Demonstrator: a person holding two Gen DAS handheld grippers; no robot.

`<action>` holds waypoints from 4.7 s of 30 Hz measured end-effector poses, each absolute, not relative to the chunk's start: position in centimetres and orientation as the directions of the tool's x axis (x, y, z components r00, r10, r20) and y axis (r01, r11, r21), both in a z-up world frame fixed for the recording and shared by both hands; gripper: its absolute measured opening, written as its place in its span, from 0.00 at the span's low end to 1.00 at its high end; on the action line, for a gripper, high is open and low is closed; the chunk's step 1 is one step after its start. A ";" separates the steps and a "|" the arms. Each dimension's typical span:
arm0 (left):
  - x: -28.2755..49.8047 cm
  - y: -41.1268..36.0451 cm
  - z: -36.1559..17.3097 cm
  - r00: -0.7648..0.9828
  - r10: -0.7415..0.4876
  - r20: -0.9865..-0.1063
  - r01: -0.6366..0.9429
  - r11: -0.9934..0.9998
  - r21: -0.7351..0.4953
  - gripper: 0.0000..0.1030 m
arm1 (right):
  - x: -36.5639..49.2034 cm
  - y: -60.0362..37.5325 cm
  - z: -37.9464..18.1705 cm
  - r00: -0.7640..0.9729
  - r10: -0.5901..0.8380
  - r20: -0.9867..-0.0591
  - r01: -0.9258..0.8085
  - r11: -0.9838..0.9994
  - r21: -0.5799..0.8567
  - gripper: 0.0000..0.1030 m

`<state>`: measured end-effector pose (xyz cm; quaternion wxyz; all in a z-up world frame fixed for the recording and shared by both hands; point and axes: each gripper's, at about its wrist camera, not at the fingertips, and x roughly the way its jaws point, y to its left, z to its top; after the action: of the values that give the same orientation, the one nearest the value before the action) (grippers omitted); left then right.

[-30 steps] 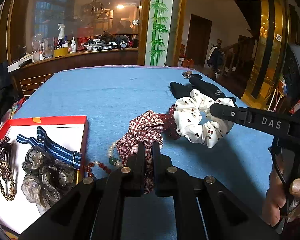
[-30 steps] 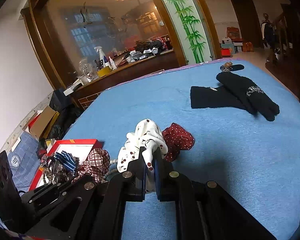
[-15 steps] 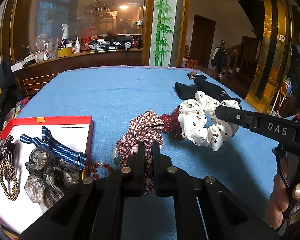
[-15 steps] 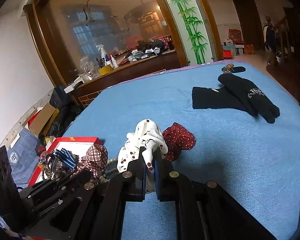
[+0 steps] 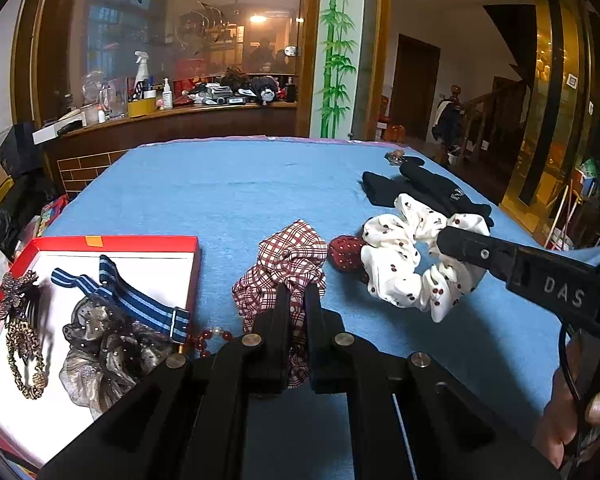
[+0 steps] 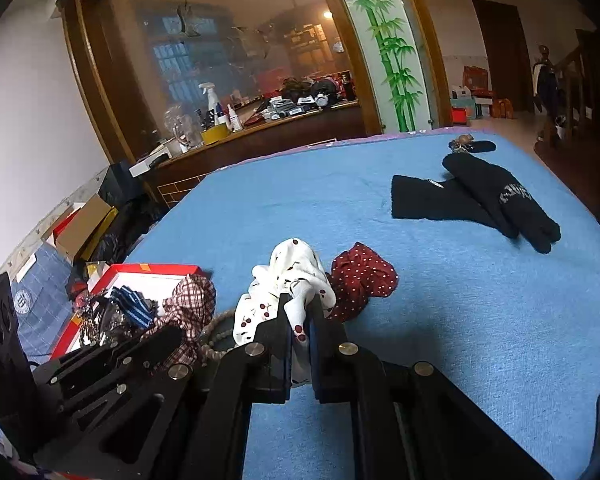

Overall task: Organize jewelry
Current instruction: 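Lift both scrunchies and carry them over the red-rimmed tray, then lower both scrunchies into the tray and open both tools, then move the right tool to the pearl bracelet and grasp it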

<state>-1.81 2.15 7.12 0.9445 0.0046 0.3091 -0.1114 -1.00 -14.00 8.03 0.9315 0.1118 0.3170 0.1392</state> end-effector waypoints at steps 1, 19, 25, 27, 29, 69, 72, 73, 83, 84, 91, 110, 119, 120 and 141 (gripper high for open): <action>-1.8 2.2 7.1 0.785 -0.204 -0.585 0.209 0.976 -0.061 0.06 | -1.2 -13.8 8.1 0.764 0.326 -0.557 -0.193 0.939 0.285 0.08; -6.0 6.9 8.4 0.825 -0.085 -0.559 0.086 0.996 -0.023 0.06 | -4.0 -12.9 9.0 0.787 0.371 -0.493 -0.245 0.921 0.302 0.08; -8.0 11.3 8.8 0.838 -0.029 -0.545 0.010 0.999 -0.037 0.07 | -6.0 -10.3 9.7 0.769 0.436 -0.467 -0.315 0.895 0.315 0.08; -8.4 13.2 8.8 0.837 -0.008 -0.547 -0.022 0.999 -0.049 0.07 | -6.7 -9.2 10.1 0.764 0.454 -0.458 -0.343 0.888 0.307 0.08; -9.1 15.4 8.6 0.837 0.023 -0.546 -0.065 0.996 -0.056 0.07 | -7.3 -7.6 10.7 0.755 0.477 -0.450 -0.381 0.878 0.290 0.08; -7.9 26.8 4.9 0.745 0.068 -0.664 -0.244 0.954 -0.175 0.07 | -5.2 11.1 5.6 0.539 0.570 -0.620 -0.612 0.771 0.177 0.09; -7.6 26.7 4.8 0.741 0.068 -0.668 -0.242 0.955 -0.171 0.07 | -4.7 11.1 5.6 0.546 0.560 -0.623 -0.601 0.780 0.175 0.09; -7.5 26.7 4.8 0.740 0.068 -0.670 -0.242 0.955 -0.171 0.07 | -4.4 11.1 5.5 0.549 0.555 -0.624 -0.597 0.784 0.172 0.09; -6.6 26.5 4.8 0.732 0.075 -0.677 -0.242 0.958 -0.156 0.07 | -2.4 10.9 5.2 0.563 0.528 -0.636 -0.556 0.811 0.181 0.09; -6.6 26.5 4.8 0.732 0.076 -0.677 -0.243 0.958 -0.154 0.07 | -2.3 10.8 5.3 0.566 0.526 -0.635 -0.552 0.814 0.182 0.09; -6.4 26.6 4.7 0.730 0.075 -0.680 -0.246 0.956 -0.158 0.07 | -1.8 10.8 4.9 0.560 0.523 -0.642 -0.543 0.818 0.192 0.09; -6.8 26.9 4.8 0.734 0.087 -0.673 -0.251 0.956 -0.149 0.13 | -2.3 10.6 5.0 0.546 0.543 -0.638 -0.562 0.802 0.203 0.13; -7.3 26.5 5.1 0.738 0.111 -0.665 -0.262 0.956 -0.131 0.18 | -3.1 10.1 5.5 0.541 0.570 -0.618 -0.575 0.787 0.223 0.20; -7.4 26.4 5.1 0.737 0.114 -0.666 -0.262 0.957 -0.126 0.18 | -3.2 10.0 5.6 0.539 0.574 -0.616 -0.578 0.784 0.225 0.20; -8.4 24.3 7.2 0.764 0.124 -0.633 -0.241 0.965 -0.101 0.30 | -4.2 5.3 7.4 0.543 0.642 -0.541 -0.566 0.756 0.330 0.21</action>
<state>-8.42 24.34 7.21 0.9350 -0.0885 0.3292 0.0976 -4.21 5.33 7.37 0.8765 0.0578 0.3314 0.3445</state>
